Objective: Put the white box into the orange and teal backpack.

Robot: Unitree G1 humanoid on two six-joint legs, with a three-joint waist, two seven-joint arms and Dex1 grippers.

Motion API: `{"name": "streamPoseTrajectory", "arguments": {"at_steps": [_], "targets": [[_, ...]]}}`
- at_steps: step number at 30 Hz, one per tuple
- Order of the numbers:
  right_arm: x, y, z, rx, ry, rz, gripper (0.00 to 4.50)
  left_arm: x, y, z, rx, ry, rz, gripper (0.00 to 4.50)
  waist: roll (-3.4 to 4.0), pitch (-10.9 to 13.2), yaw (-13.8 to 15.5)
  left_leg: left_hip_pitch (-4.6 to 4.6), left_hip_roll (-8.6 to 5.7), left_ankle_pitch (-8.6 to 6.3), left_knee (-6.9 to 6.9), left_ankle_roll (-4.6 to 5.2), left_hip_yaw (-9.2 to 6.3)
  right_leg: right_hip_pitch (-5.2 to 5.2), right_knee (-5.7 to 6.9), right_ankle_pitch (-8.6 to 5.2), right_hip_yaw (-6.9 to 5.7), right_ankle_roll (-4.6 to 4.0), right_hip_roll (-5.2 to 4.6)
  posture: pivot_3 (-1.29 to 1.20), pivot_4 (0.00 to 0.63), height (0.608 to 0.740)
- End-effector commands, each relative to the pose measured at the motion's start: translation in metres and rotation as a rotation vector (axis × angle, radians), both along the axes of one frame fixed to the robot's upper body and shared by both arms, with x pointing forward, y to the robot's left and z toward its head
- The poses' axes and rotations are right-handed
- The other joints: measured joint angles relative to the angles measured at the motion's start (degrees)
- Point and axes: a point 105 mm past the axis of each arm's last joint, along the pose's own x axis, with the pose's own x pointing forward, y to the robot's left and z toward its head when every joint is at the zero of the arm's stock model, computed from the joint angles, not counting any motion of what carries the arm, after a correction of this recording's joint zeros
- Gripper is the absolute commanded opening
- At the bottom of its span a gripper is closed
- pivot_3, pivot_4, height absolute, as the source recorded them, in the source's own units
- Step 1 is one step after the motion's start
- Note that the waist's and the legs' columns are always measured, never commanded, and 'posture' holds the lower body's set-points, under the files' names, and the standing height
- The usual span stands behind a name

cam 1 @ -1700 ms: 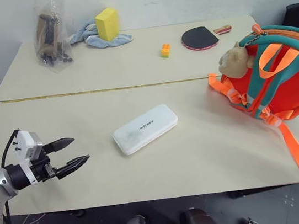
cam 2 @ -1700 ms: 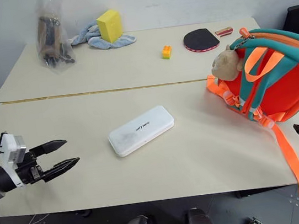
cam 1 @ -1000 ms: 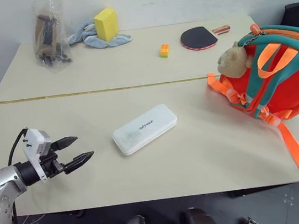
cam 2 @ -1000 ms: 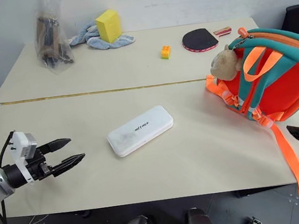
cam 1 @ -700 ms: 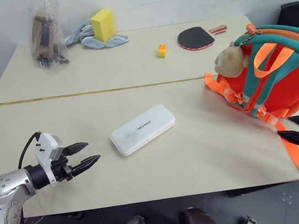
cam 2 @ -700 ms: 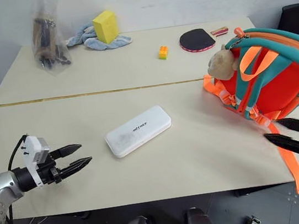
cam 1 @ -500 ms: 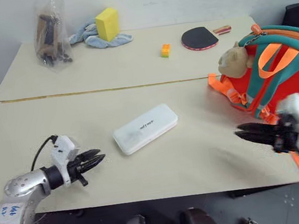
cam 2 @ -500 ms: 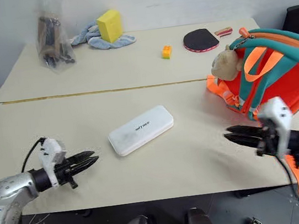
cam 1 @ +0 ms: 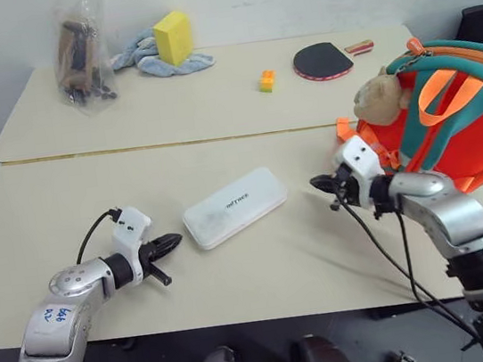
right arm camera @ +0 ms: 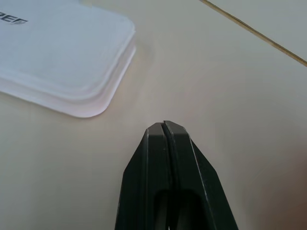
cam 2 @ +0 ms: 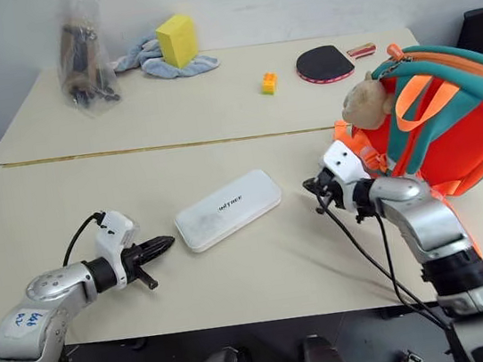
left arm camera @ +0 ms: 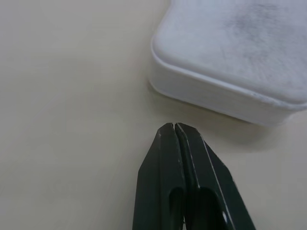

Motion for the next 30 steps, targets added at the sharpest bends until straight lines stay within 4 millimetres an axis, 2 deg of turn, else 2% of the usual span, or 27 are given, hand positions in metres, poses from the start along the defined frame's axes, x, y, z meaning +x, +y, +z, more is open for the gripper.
{"name": "streamPoseTrajectory", "arguments": {"at_steps": [1, 9, 13, 17, 20, 24, 26, 30], "targets": [[0.016, 0.004, 0.001, -0.013, -0.041, -0.046, 0.0, 0.005, -0.004, 0.005, 0.001, -0.035, -0.007, 0.03, 0.0, 0.0, 0.0, 0.01, 0.0, 0.0, 0.01, 0.0, 0.0, 0.01, 0.01, 0.0, 0.0, 0.0, 0.0, 0.0, 0.15, 0.74], [0.025, 0.032, -0.004, 0.032, -0.027, 0.004, 0.0, 0.012, -0.01, 0.007, -0.005, -0.05, -0.041, 0.03, 0.0, 0.0, -0.2, 0.0, 0.01, 0.01, 0.01, -0.01, 0.03, -0.01, 0.06, 0.0, -0.04, 0.0, 0.0, 0.0, 0.15, 0.74], [0.007, 0.048, -0.004, 0.046, -0.029, 0.095, 0.0, 0.014, -0.015, 0.01, -0.022, -0.056, -0.111, 0.03, 0.0, 0.0, -0.2, 0.0, 0.01, 0.01, 0.0, -0.01, 0.03, 0.0, 0.08, 0.0, -0.06, 0.0, -0.01, 0.0, 0.15, 0.74], [-0.014, 0.054, -0.008, 0.056, -0.012, 0.148, 0.0, 0.019, -0.011, 0.007, 0.005, -0.043, -0.168, 0.03, 0.0, 0.0, 0.0, -0.01, 0.01, 0.01, 0.01, -0.01, 0.01, 0.0, 0.07, 0.0, -0.1, 0.0, -0.01, 0.0, 0.15, 0.74], [-0.032, 0.052, -0.01, 0.054, 0.007, 0.173, 0.0, 0.022, -0.009, 0.009, 0.021, -0.041, -0.226, 0.03, 0.01, 0.0, 0.0, -0.01, 0.01, 0.0, 0.01, -0.01, 0.02, 0.02, 0.06, 0.0, -0.11, 0.0, -0.02, 0.0, 0.15, 0.74], [-0.055, 0.038, -0.014, 0.047, 0.027, 0.15, 0.0, 0.023, 0.008, 0.007, 0.1, -0.027, -0.322, 0.03, 0.0, 0.0, 0.1, -0.02, 0.0, 0.0, -0.03, -0.01, 0.01, 0.0, 0.03, 0.0, -0.13, 0.0, -0.02, 0.0, 0.15, 0.74], [-0.062, 0.03, -0.015, 0.043, 0.037, 0.129, 0.0, 0.024, 0.019, 0.007, 0.145, -0.017, -0.344, 0.03, 0.0, 0.0, 0.0, -0.03, 0.01, 0.0, -0.02, -0.01, 0.02, 0.0, -0.01, 0.0, -0.13, 0.0, -0.02, 0.0, 0.15, 0.74], [-0.068, 0.02, -0.018, 0.048, 0.053, 0.087, 0.0, 0.041, 0.034, 0.011, 0.196, -0.014, -0.318, 0.03, 0.0, 0.0, 0.1, -0.01, 0.01, -0.01, -0.02, 0.0, 0.02, 0.0, 0.0, 0.0, -0.14, 0.0, -0.02, 0.0, 0.15, 0.74]]}}
